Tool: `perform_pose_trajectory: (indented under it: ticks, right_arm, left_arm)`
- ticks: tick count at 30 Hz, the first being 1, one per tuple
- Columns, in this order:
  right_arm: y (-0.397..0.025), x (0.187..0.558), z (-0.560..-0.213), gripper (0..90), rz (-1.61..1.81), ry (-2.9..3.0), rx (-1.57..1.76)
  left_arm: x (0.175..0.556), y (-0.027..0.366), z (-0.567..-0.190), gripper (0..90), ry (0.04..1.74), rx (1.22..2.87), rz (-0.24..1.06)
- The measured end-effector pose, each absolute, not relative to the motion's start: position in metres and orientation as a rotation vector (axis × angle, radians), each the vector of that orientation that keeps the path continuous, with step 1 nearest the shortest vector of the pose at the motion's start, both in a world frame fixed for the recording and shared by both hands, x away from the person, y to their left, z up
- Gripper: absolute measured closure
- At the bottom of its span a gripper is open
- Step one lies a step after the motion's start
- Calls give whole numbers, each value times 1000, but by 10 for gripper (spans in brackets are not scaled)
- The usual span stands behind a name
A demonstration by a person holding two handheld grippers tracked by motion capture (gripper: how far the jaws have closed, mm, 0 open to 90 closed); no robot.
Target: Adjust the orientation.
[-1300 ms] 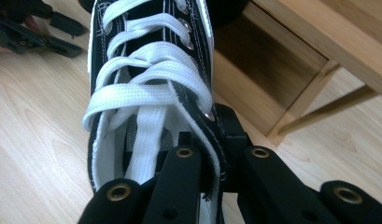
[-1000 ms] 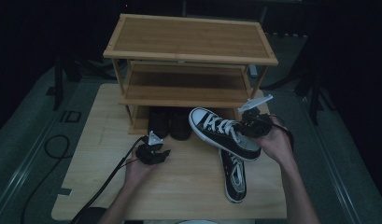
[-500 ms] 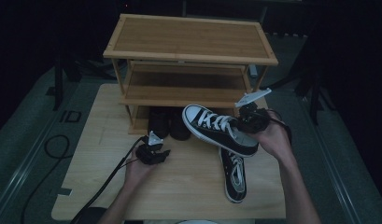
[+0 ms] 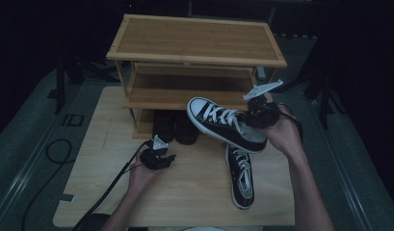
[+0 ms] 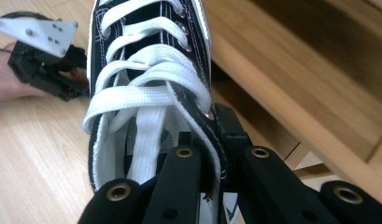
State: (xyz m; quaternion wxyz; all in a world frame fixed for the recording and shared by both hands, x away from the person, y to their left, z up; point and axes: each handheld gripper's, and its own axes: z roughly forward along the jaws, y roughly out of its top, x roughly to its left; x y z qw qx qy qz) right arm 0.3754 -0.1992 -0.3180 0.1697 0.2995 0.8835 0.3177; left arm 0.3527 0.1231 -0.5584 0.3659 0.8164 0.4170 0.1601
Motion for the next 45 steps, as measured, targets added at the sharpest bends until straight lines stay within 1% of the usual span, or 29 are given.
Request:
perform_pose_trajectory:
  ticks: [8,11,23,35,45]
  right_arm:
    - [-198,390,-310,883,905,2480,907]
    - [-196,402,-310,882,900,2460,956]
    - [-190,423,-312,881,905,2358,1113]
    - [-179,432,-318,877,946,2235,1225]
    - [-180,436,-322,874,1000,2153,1288]
  left_arm:
    - [353,123,-558,554,1073,2098,411]
    - [353,123,-558,554,1072,2099,410]
    - [353,123,-558,554,1072,2100,409]
    - [353,124,-558,553,1067,2110,408]
    - [353,123,-558,552,1068,2112,410]
